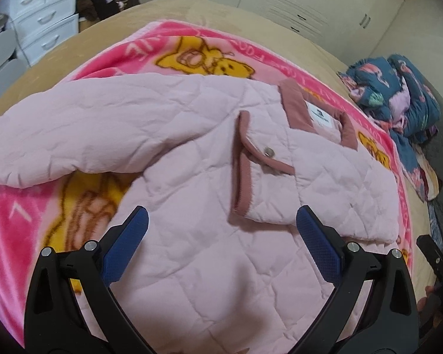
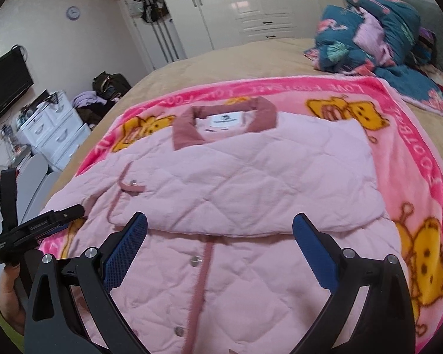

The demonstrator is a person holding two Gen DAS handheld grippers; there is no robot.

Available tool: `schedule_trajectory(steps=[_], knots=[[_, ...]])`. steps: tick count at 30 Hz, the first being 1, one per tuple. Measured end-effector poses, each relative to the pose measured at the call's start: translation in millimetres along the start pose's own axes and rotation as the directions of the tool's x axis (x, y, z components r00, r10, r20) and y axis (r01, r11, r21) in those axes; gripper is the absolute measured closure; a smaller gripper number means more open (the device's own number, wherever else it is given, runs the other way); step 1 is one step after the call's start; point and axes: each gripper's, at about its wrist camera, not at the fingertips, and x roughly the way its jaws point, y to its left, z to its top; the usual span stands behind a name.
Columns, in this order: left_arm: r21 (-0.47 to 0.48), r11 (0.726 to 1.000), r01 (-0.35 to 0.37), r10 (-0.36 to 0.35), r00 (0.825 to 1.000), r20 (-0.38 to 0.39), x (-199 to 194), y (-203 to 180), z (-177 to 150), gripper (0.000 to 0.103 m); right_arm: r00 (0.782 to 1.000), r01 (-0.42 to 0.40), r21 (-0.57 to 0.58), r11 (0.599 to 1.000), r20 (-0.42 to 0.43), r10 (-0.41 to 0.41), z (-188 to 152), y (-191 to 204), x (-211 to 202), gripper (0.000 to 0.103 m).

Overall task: Fold large clothes
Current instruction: 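Move the left gripper to the sleeve cuff and grasp it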

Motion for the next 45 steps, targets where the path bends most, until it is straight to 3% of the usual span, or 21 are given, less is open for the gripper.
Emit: schedule_trajectory(steps=[15,21,33,45], knots=[[-0.118,0.987,-0.113,0.120,0.991,0.053,-16,57,14,0.009,0.995,-0.103,-0.134,0.986,0.000,0.104,14,87,23,0.005],[-0.177,0.978,-0.108,0.123,0.990,0.074,-23,77,19,0.009,0.991,-0.131,-0.171,0.976,-0.008,0.132,15,115,33,0.005],[-0.271,0.935,-0.230,0.269,0.956,0.116,-43,125,26,0.009,0.983,-0.182,-0.243,0.953,-0.044,0.177,13,166,54,0.005],[-0.407,0.880,-0.246,0.310,0.945,0.099,-52,179,25,0.009,0.968,-0.248,-0.322,0.914,-0.106,0.226,7,219,81,0.005]])
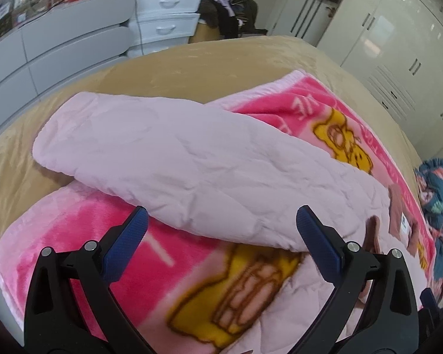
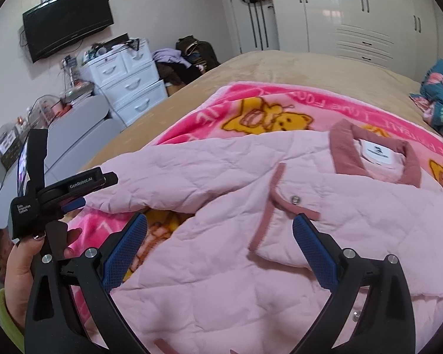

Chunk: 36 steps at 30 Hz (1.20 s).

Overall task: Fold large clothes
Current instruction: 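Move the left gripper to the sleeve cuff and grasp it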

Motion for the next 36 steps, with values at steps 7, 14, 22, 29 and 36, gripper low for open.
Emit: schedule_trajectory(steps=[7,14,22,29,36], knots=[[-0.101,0.995,-0.015,0.014,1.000,-0.013,9,31,7,0.009,0.999,-0.034,-0.021,0.999,-0.026,0.033,3,16,20,0.005],[-0.215,0.976,-0.022,0.014,0.999,-0.038,22,64,10,0.009,0.997,-0.055,-0.018,0.998,-0.058,0.054,2,23,41,0.005],[-0.385,0.923,0.011,-0.034,0.998,-0.053,46,102,11,0.009,0.995,-0.070,0.008,0.998,-0.078,0.070,-5,19,49,0.005],[-0.505,0.857,0.102,-0.088,0.995,0.052,56,125,15,0.009,0.996,-0.064,0.051,0.997,-0.061,0.067,-11,0,35,0.005],[-0.597,0.769,0.229,-0.125,0.969,0.211,50,148,16,0.026,0.997,-0.045,0.157,0.987,-0.053,0.054,-24,-38,12,0.005]])
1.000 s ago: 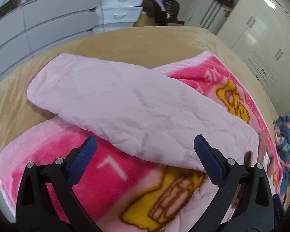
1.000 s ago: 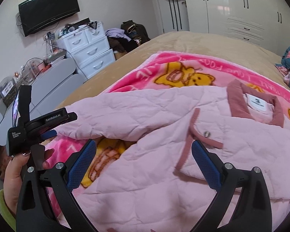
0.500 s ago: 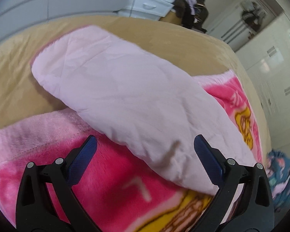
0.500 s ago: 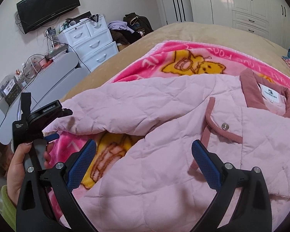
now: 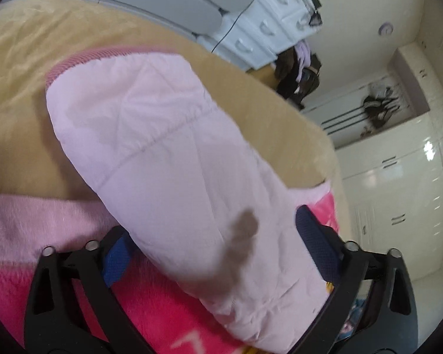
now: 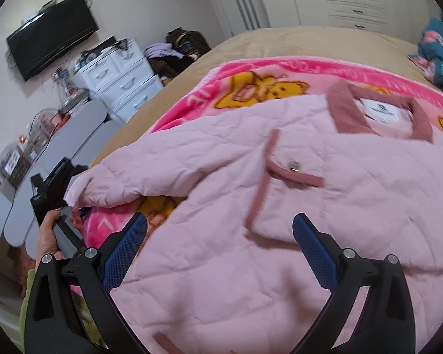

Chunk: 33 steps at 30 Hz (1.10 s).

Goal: Fold large clothes

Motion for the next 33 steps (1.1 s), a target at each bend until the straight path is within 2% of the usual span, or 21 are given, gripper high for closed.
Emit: schedule_trajectory(steps=[1,2,4,5,7,12,17,20,26,33], knots=[[-0.010,1.000,-0.018,0.018,1.000,0.009,-1,3,0,0.046,1.000,0.009,0.016,1.000,0.007,-0.009,-2,-7,-4,0.005],[-0.028,0.999,-0.037,0.037,0.999,0.014,-1,7,0,0.056,1.000,0.016,0.028,0.999,0.012,-0.016,-3,-12,-7,0.005],[-0.058,0.998,-0.010,0.011,1.000,0.017,0,12,-1,0.068,0.999,0.027,0.053,0.998,0.021,-0.028,-6,-23,-14,0.005],[-0.061,0.998,0.012,-0.011,1.000,0.017,-1,12,0,0.078,0.999,0.030,0.064,0.997,0.024,-0.032,-7,-27,-17,0.005],[-0.024,0.999,0.046,-0.045,0.999,0.025,-6,2,0,0.089,0.999,0.034,0.082,0.996,0.030,-0.037,-10,-34,-22,0.005],[0.088,0.986,0.143,-0.148,0.988,0.050,-33,-39,-5,0.092,0.998,0.031,0.133,0.991,0.056,-0.038,-18,-51,-40,0.005],[0.196,0.949,0.248,-0.262,0.964,0.051,-70,-84,-23,0.093,0.996,0.032,0.153,0.988,0.074,-0.044,-26,-65,-58,0.005],[0.278,0.910,0.308,-0.330,0.943,0.036,-96,-117,-43,0.093,0.996,0.037,0.169,0.985,0.078,-0.050,-31,-74,-68,0.005],[0.369,0.819,0.440,-0.464,0.885,-0.026,-137,-163,-81,0.093,0.994,0.043,0.202,0.978,0.094,-0.063,-41,-94,-85,0.005],[0.446,0.728,0.521,-0.534,0.839,-0.107,-163,-192,-120,0.093,0.990,0.062,0.251,0.966,0.107,-0.092,-49,-116,-98,0.005]])
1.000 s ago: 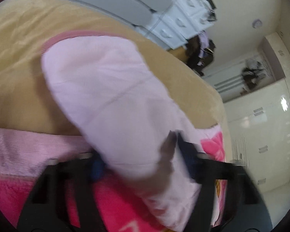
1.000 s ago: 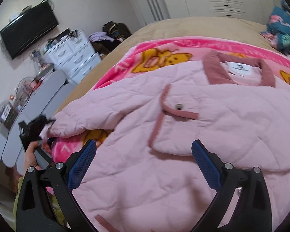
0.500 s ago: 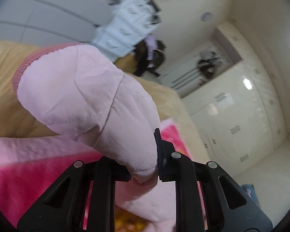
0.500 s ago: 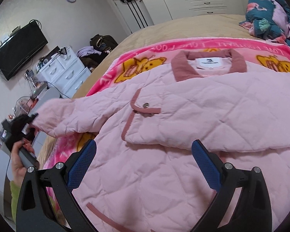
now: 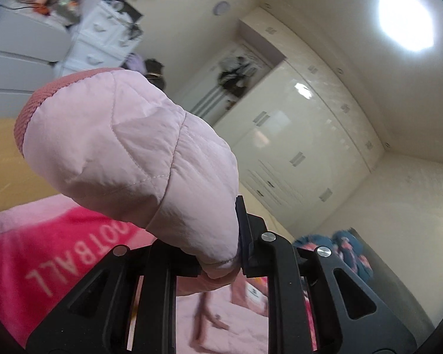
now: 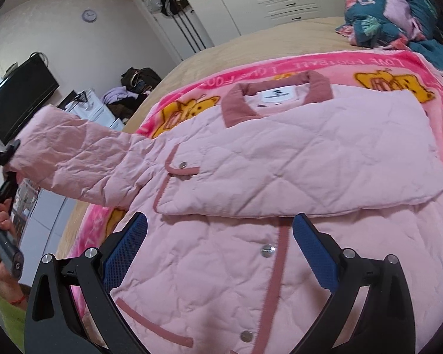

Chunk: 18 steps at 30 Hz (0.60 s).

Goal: Fold large clothes

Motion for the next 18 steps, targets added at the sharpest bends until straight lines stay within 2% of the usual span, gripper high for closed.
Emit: schedule_trajectory(steps=[8,11,14,18], knots=[[0.121,0.982,0.144,-0.133,0.987,-0.091,11,-56,-31,0.093,0.998,0.062,-0.001,0.998,0.020,-0.062,-3,-28,-22,0.005],[0.160,0.968,0.192,-0.173,0.977,-0.123,15,-69,-42,0.093,0.994,0.100,0.016,0.995,0.035,-0.100,-2,-46,-35,0.005],[0.171,0.952,0.252,-0.224,0.960,-0.170,23,-82,-54,0.093,0.989,0.137,0.046,0.989,0.045,-0.140,-3,-66,-46,0.005],[0.208,0.933,0.293,-0.248,0.944,-0.216,31,-89,-70,0.093,0.984,0.167,0.081,0.983,0.053,-0.172,-5,-88,-59,0.005]])
